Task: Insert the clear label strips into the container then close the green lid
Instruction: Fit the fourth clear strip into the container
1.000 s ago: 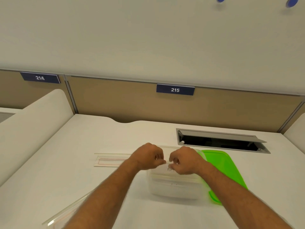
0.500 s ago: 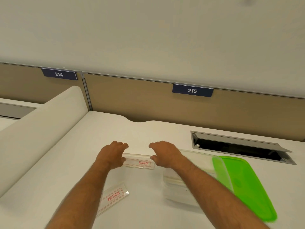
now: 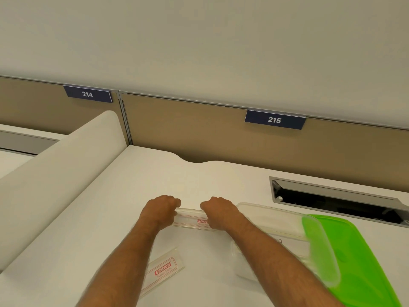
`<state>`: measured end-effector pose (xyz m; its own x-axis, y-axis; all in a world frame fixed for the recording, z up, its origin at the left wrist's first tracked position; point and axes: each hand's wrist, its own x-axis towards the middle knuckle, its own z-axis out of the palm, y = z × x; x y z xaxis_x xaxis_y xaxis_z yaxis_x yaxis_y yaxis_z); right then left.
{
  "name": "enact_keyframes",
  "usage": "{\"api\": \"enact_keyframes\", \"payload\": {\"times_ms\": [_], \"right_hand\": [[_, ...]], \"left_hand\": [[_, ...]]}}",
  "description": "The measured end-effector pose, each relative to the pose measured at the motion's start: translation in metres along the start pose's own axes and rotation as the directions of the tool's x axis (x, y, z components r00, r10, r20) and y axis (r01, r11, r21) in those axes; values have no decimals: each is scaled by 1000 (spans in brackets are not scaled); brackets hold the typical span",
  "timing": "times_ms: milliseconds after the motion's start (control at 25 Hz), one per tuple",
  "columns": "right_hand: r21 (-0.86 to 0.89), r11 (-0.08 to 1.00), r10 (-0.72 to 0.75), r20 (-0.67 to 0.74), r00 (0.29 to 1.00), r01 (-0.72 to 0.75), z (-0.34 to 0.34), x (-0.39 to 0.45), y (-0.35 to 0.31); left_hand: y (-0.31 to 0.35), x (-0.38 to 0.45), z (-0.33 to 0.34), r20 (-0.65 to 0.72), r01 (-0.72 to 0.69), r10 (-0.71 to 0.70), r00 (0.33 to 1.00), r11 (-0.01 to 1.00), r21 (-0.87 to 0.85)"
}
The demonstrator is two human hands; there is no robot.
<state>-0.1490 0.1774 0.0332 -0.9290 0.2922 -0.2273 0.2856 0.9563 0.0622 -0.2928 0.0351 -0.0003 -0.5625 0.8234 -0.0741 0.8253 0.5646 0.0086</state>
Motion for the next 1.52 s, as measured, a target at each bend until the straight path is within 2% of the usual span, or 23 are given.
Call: {"api": "enact_keyframes", "payload": {"times_ms": [160,320,440,560,680,760,840,960,1120,1360,1520], "right_hand": [[-26,1000,-4,-8,1000,4,0,2,-3],[3,1000,4,-31,999,-4,-3,-3,2],[124,992,40,-85,996,-29,-10,-9,10],[349,936,87,-136,987,-34,-15,-18,21],[550,835,122,-193,974,4,-19,-32,27],[667,744,140,-187,972,21,-21,-44,30],[737,674,99,-140,985,38,-23,-58,34],[747,661,29,-122,992,73,-27,-81,38],[807,588,85,-141,986,65,-32,-101,43],[913,408,171,-101,980,23,-24,-132,60],[935,354,207,-109,972,29,-19,-150,68]], "left_hand": [[1,0,1,-33,-18,19,999,999,34],[4,-3,-1,-83,-35,35,996,999,-9],[5,-7,-9,-129,-25,7,992,989,-142],[0,-14,-21,-145,-30,-29,989,922,-387],[-5,-25,-36,-81,-25,-29,996,802,-596],[-4,-31,-45,-12,-9,1,1000,769,-640],[-1,-35,-54,53,8,36,998,749,-663],[4,-44,-67,99,1,96,990,716,-698],[19,-56,-81,140,2,156,978,662,-750],[37,-75,-98,330,164,228,916,537,-827],[47,-83,-92,336,179,341,878,418,-891]]}}
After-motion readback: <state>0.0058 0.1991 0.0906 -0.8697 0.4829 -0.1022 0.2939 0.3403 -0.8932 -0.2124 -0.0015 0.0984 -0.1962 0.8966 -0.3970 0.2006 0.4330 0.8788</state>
